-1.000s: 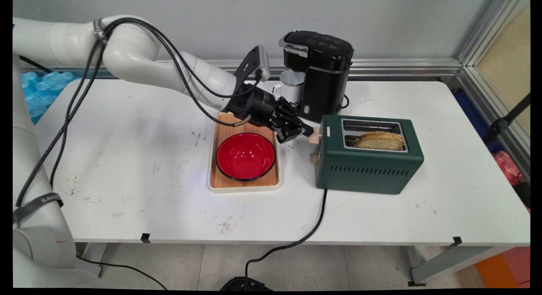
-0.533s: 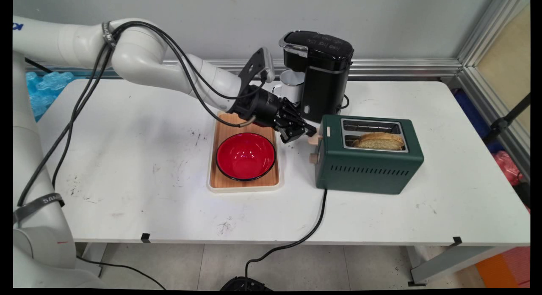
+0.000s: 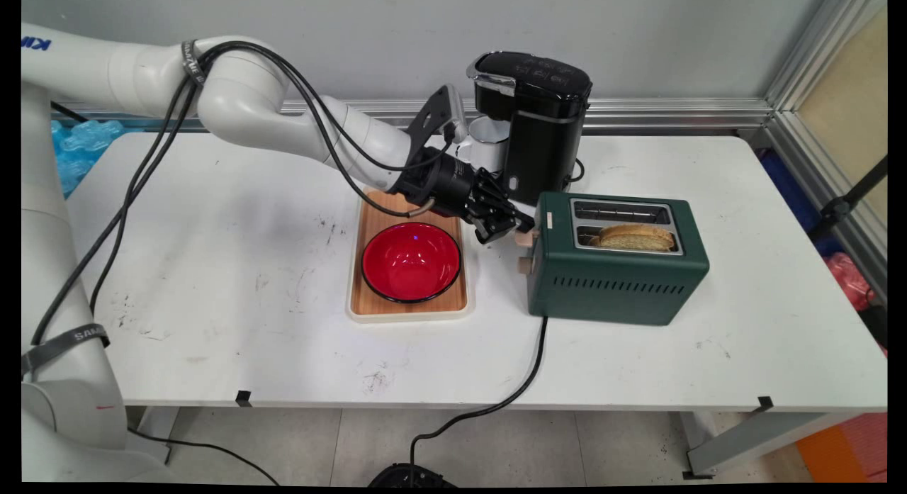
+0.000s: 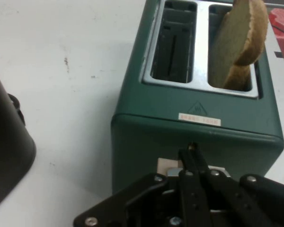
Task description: Press the toaster switch
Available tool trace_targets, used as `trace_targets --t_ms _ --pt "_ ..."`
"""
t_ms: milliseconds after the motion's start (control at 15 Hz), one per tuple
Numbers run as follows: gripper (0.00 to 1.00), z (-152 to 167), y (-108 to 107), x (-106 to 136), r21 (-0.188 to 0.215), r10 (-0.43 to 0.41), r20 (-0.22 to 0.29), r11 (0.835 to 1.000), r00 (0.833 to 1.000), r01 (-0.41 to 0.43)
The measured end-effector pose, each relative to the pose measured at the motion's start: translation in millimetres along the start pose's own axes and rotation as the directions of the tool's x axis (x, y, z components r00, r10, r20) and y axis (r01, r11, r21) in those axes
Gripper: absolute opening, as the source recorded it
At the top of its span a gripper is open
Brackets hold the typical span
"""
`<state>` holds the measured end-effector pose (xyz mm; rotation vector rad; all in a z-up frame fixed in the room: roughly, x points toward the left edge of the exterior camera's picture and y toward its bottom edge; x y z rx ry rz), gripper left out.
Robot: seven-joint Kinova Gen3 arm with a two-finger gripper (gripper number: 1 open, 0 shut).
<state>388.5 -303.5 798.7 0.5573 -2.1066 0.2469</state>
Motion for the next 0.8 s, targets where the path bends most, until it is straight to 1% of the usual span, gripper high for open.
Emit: trace_targets --t_ms 400,800 --pt "0.00 -0.3 3.8 -10.7 -0.016 0.000 0.026 1.000 1.000 0.001" --pt "0.00 -0.5 2.6 -17.8 -0.020 0.003 0.041 1.000 0.999 -0.002"
